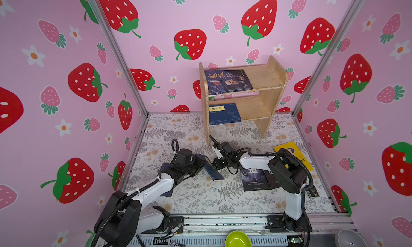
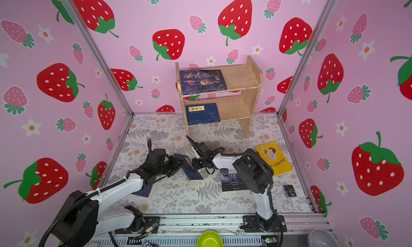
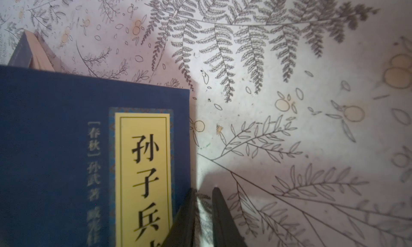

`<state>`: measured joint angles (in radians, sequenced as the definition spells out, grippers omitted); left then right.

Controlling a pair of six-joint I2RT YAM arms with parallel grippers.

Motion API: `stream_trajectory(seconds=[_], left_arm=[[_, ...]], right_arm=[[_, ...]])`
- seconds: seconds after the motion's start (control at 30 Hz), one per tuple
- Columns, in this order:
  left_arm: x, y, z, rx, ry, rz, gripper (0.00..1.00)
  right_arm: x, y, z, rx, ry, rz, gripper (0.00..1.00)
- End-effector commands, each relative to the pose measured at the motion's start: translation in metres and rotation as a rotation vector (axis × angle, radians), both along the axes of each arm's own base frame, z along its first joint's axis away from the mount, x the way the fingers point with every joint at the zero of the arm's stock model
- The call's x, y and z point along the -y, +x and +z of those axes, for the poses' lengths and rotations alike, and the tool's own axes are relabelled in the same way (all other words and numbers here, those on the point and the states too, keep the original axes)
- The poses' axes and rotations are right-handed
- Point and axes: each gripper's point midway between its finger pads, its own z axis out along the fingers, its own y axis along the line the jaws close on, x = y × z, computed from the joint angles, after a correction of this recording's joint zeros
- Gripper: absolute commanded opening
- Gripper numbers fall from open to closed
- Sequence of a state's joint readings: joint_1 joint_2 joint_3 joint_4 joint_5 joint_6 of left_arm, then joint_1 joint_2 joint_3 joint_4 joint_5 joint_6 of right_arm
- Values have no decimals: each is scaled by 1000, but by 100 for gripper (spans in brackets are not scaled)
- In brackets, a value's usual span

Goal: Stacking books/files
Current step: Pick up the book at the center of the table.

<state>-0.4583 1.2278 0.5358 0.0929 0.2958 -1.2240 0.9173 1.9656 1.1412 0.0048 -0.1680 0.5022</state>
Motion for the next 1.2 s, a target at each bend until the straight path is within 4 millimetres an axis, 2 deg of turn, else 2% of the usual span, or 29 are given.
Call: stream_trajectory(seconds=[0.0, 0.13, 0.17, 0.2, 0.27, 0.4, 0.57, 0.63, 0.73, 0.93, 1.17], left_arm=[[1, -8, -8, -74, 46, -32, 17], [4, -8, -7, -87, 49, -50, 8], [4, -9, -4, -82, 48, -55, 7], [6, -9, 1, -70, 44, -67, 1], [7, -11, 13, -24, 32, -86, 0], [2, -16, 48, 81, 30, -101, 0], [8, -21, 103, 202, 33, -198, 0], [17, -18, 130, 257, 0, -246, 0], [36, -10, 168, 337, -64, -299, 0], [76, 2, 222, 457, -104, -386, 0], [114, 41, 272, 624, -137, -338, 0]], right_arm=[[15, -24, -16, -91, -83, 13, 19], [15, -19, -3, -85, -57, -13, 22], [16, -16, 2, -84, -45, -22, 24], [16, -13, 10, -78, -26, -36, 30], [19, -4, 27, -67, 12, -69, 36], [35, 16, 75, -46, 126, -183, 60], [66, 32, 150, -24, 320, -312, 75], [85, 35, 179, -3, 397, -377, 82], [116, 37, 211, 25, 500, -473, 90], [167, 30, 250, 38, 712, -597, 98], [191, 12, 289, 80, 834, -601, 100]])
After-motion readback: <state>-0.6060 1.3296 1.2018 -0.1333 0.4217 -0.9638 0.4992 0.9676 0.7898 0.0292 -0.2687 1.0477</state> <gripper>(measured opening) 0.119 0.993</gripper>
